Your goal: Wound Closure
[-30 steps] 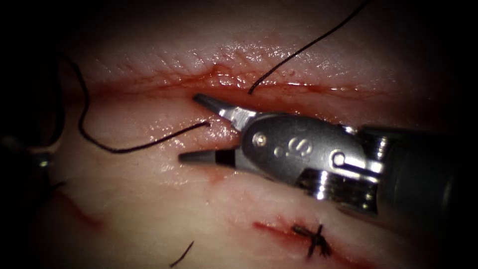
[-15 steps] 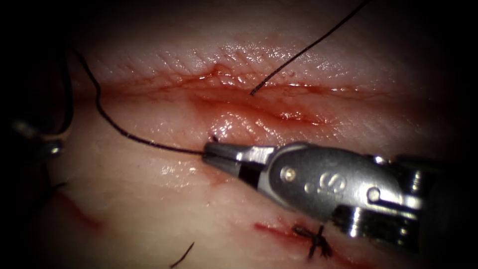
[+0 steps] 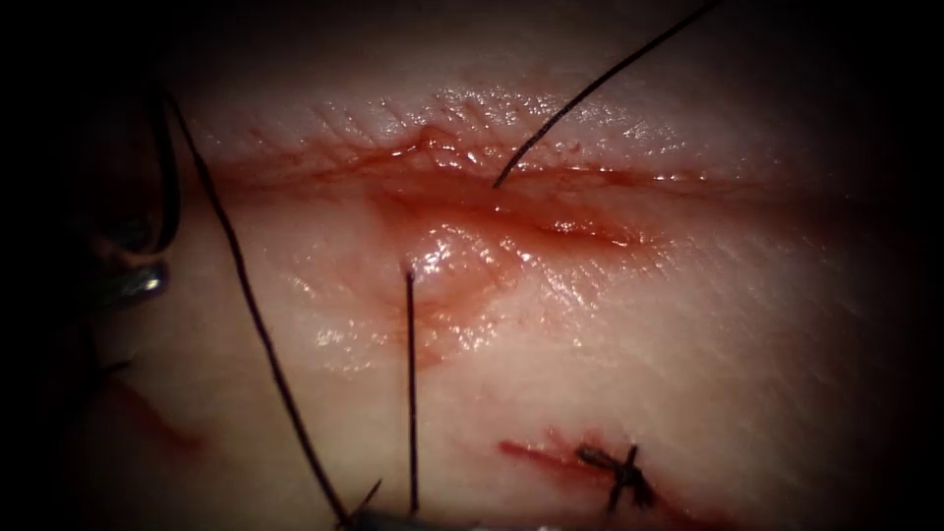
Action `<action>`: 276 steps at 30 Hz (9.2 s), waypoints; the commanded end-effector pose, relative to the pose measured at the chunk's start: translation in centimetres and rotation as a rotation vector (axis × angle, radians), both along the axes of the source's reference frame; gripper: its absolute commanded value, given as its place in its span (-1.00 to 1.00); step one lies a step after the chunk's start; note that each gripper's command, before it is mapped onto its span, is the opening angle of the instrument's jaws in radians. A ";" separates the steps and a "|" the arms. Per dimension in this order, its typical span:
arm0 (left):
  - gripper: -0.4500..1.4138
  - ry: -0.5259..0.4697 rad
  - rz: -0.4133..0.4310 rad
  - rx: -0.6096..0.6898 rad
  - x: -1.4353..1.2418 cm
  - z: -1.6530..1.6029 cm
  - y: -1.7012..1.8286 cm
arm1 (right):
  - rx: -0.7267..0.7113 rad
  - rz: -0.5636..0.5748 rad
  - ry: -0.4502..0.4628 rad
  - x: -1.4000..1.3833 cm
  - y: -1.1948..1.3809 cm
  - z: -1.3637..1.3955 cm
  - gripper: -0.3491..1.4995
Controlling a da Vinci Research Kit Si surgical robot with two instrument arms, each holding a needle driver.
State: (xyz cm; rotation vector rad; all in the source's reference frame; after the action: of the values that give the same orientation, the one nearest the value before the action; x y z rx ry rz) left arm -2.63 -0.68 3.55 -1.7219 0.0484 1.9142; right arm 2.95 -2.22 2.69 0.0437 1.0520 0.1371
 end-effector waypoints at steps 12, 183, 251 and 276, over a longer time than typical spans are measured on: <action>-1.00 -0.005 0.003 0.001 -0.03 0.07 0.02 | -0.029 0.111 0.033 -0.14 0.70 0.30 0.83; -1.00 0.012 -0.007 -0.020 0.08 0.44 0.02 | -0.123 0.007 0.065 0.04 1.10 1.18 0.85; -1.00 0.011 0.000 -0.025 0.10 0.46 -0.03 | -0.163 -0.008 0.071 0.10 1.08 1.22 0.89; -1.00 0.012 0.001 -0.025 0.07 0.45 -0.04 | -0.142 -0.056 0.120 -0.38 0.86 0.79 -1.00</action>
State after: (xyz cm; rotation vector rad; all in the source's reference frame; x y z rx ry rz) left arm -2.51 -0.71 3.96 -1.7248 0.0774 1.9333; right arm 2.48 -1.42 3.40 -0.0432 1.1822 0.0021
